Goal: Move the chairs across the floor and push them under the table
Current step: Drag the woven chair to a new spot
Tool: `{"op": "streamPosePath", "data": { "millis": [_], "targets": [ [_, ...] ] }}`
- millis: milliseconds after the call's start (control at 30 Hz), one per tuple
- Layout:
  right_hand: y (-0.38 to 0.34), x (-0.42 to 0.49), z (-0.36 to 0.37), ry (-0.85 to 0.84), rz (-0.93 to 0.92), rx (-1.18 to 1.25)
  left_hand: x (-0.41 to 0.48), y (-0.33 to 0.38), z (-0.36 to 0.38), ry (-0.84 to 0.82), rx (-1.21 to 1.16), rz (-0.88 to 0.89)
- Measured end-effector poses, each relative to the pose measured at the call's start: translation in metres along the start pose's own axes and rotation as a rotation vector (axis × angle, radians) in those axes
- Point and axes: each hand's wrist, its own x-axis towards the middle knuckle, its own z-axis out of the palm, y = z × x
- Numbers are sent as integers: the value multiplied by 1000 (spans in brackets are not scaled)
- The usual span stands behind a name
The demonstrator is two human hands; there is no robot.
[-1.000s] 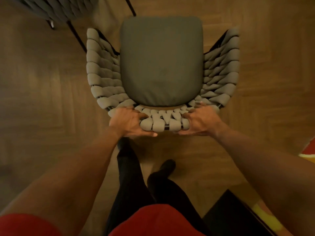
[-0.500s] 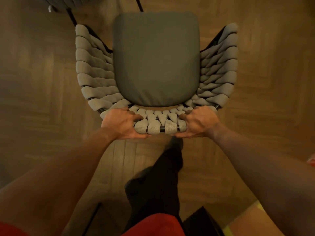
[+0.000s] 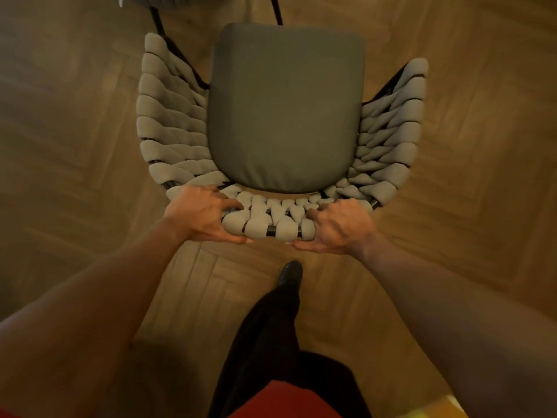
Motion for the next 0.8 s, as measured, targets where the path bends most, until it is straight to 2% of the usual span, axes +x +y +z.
{"op": "streamPosePath", "data": {
  "millis": [200, 433, 667, 800],
  "targets": [
    [36, -17, -1, -54, -101, -15, -10, 57, 8, 2, -35, -136],
    [101, -34, -12, -58, -373, -136, -11, 159, 19, 23, -182, -405],
    [160, -30, -26, -145, -674, -281, 5, 284, 19, 53, -333, -726],
    [170, -7, -34, -153, -790, -310, 15, 301, 16, 131, -360, -816]
  ]
}}
